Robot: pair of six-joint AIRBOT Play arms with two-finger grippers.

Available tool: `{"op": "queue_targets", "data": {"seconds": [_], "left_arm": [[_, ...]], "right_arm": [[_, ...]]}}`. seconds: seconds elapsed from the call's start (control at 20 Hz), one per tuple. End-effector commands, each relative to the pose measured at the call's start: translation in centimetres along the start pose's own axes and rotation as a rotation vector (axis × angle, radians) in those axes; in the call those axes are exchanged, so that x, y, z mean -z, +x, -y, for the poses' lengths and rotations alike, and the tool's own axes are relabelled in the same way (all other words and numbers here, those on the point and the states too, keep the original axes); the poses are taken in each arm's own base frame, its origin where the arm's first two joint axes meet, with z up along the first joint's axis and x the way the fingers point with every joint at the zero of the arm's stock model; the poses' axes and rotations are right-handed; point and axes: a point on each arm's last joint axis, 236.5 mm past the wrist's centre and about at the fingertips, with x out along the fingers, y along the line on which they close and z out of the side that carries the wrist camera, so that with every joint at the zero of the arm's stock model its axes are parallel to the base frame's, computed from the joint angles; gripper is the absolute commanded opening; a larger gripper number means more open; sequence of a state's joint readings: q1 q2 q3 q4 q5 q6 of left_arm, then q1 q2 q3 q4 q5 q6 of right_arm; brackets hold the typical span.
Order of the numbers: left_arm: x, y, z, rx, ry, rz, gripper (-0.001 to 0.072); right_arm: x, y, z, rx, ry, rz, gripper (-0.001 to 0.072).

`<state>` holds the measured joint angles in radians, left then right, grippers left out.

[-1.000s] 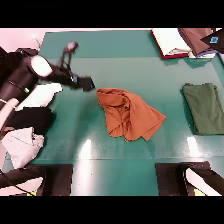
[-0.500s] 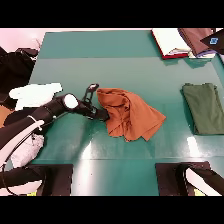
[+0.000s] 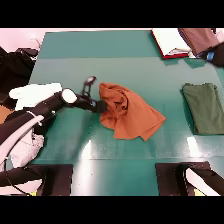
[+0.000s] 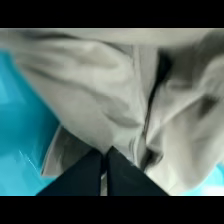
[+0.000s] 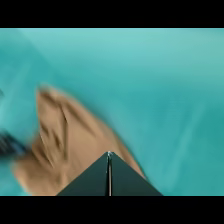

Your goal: Fold the shirts.

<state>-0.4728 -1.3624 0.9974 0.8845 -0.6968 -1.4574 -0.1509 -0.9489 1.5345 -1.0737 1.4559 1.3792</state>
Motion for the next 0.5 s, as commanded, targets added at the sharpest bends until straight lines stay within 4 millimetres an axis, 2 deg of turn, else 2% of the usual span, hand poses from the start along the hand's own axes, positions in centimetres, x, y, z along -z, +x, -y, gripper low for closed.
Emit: {"op": "queue_targets", "data": {"seconds": [0.0,0.05,0.1,0.15,0.2,0.3,0.4,0.45], "left_arm": [[-5.6,-5.5,-3.0,-0.07,0.023,0.145,0.0024],[-6.6,-7.0,-3.9,-0.086,0.017,0.177,0.0024],[-6.9,-7.9,-4.6,-0.099,0.009,0.186,0.0024],[-6.8,-8.3,-5.2,-0.105,-0.003,0.178,0.0024],[-6.5,-8.5,-5.7,-0.113,-0.009,0.161,0.0024],[-5.7,-8.5,-6.6,-0.149,0.017,0.126,0.0024],[-5.3,-8.5,-6.8,-0.157,0.024,0.108,0.0024],[-5.1,-8.5,-6.8,-0.159,0.025,0.101,0.0024]], "right_arm": [[7.8,2.8,3.9,0.104,0.059,-0.224,0.0021],[11.0,4.6,4.8,0.105,0.097,-0.294,0.0034],[14.1,6.4,5.4,0.101,0.135,-0.359,0.0183],[17.4,8.4,6.0,0.094,0.179,-0.42,0.0421],[20.5,10.1,6.5,0.087,0.218,-0.479,0.0476],[26.1,13.5,6.2,0.05,0.292,-0.583,0.0474],[28.9,16.5,5.0,-0.003,0.333,-0.636,0.0474],[29.6,17.7,4.5,-0.02,0.327,-0.646,0.0474]]}}
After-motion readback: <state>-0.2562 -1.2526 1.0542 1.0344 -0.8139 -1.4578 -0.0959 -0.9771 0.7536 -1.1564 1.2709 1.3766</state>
